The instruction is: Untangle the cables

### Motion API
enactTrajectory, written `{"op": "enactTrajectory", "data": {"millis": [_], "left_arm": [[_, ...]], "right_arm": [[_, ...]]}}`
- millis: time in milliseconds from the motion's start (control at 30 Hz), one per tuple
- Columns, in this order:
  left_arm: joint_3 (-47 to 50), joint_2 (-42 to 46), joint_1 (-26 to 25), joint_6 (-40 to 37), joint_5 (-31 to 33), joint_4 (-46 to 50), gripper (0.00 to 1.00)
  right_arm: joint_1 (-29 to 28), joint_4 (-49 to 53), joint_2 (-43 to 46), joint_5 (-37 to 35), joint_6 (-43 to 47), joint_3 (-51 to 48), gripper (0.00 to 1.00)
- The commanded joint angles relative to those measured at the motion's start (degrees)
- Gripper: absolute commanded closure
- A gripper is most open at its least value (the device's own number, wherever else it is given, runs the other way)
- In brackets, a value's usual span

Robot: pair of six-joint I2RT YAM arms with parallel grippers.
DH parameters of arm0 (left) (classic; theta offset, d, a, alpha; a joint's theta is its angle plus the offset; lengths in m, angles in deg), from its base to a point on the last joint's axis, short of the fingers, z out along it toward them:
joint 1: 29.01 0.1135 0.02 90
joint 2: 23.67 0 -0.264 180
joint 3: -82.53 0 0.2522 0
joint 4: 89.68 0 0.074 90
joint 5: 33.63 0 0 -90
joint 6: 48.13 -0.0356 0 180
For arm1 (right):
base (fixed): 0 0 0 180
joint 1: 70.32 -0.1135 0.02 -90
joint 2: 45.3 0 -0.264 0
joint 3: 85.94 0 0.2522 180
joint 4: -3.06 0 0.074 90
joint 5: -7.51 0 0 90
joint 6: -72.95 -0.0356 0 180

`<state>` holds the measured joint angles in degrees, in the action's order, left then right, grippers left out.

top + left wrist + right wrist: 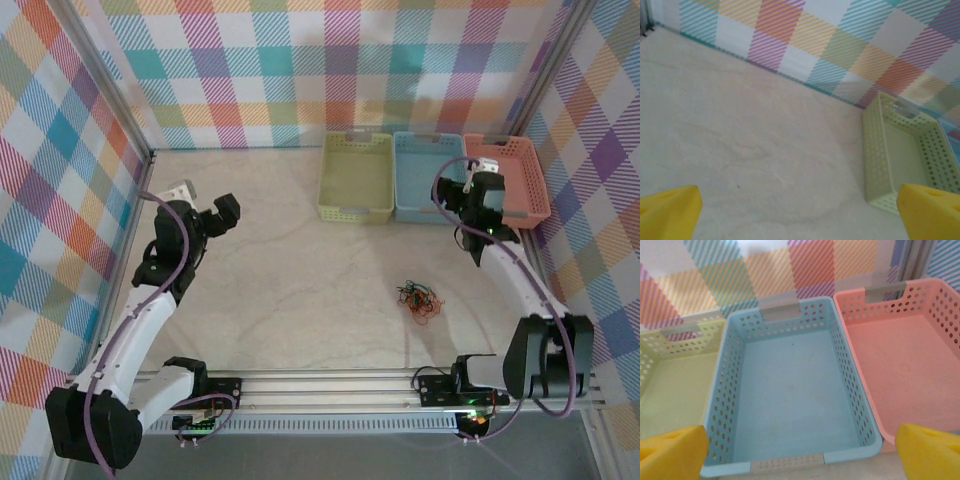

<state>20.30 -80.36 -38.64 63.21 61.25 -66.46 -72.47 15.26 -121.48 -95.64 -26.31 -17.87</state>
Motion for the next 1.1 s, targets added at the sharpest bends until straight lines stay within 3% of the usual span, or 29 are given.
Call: {"op": "enactTrajectory", "data": {"millis": [0,133,200,467,900,1000,1067], "left_arm": [[-7.72,-1.62,-0.22,1.96,-8.31,18.68,0.00],[-8.93,-3.60,-0.31,5.24,-20.57,21.62,0.00],[-9.51,-3.84,-0.30,5.26,-23.56,24.03,0.00],[-7.64,3.69,-0.47,4.85,-18.47,27.55,0.00],[-6.14,7.29,-0.52,4.72,-15.71,28.11,0.01],[-5.59,7.23,-0.55,4.68,-15.15,27.82,0.01],[-5.41,7.05,-0.48,4.62,-15.01,27.64,0.01]], "right_arm": [[0.95,11.30,-7.79,-3.23,-0.34,7.96,0.08],[2.11,21.29,-19.43,-4.12,-1.41,21.76,0.16],[2.45,23.34,-23.88,-4.37,-1.50,26.25,0.20],[4.37,32.45,-37.45,-6.00,-2.76,41.76,0.33],[6.06,37.33,-48.77,-8.13,-1.57,50.14,0.33],[6.05,38.73,-50.54,-6.96,-0.35,51.38,0.36],[6.05,37.88,-50.81,-3.80,1.15,50.85,0.45]]}}
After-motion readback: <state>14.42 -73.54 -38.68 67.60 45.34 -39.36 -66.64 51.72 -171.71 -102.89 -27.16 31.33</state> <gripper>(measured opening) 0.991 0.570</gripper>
